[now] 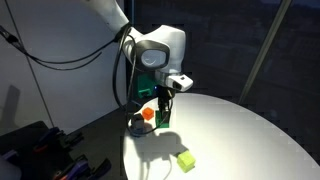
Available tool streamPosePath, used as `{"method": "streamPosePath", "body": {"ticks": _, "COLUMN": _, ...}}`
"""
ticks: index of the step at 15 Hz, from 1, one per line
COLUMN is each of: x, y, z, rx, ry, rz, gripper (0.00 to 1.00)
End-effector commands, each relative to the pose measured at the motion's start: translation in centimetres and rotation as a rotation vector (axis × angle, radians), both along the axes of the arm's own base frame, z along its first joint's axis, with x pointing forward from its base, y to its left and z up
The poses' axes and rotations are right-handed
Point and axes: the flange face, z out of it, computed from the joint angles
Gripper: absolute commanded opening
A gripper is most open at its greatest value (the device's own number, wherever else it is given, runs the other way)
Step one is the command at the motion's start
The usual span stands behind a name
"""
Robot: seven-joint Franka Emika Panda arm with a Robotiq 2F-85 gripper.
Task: Pick up the green block from the gray block and put it on the lime green block
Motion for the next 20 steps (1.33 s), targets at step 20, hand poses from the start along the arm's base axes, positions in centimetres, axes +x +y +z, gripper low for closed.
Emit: {"method": "streamPosePath", "body": {"ticks": 20, "x": 0.0, "y": -9.4, "z": -2.8, "rx": 0.066, "ry": 0.011, "rz": -0.33, "gripper": 0.23}}
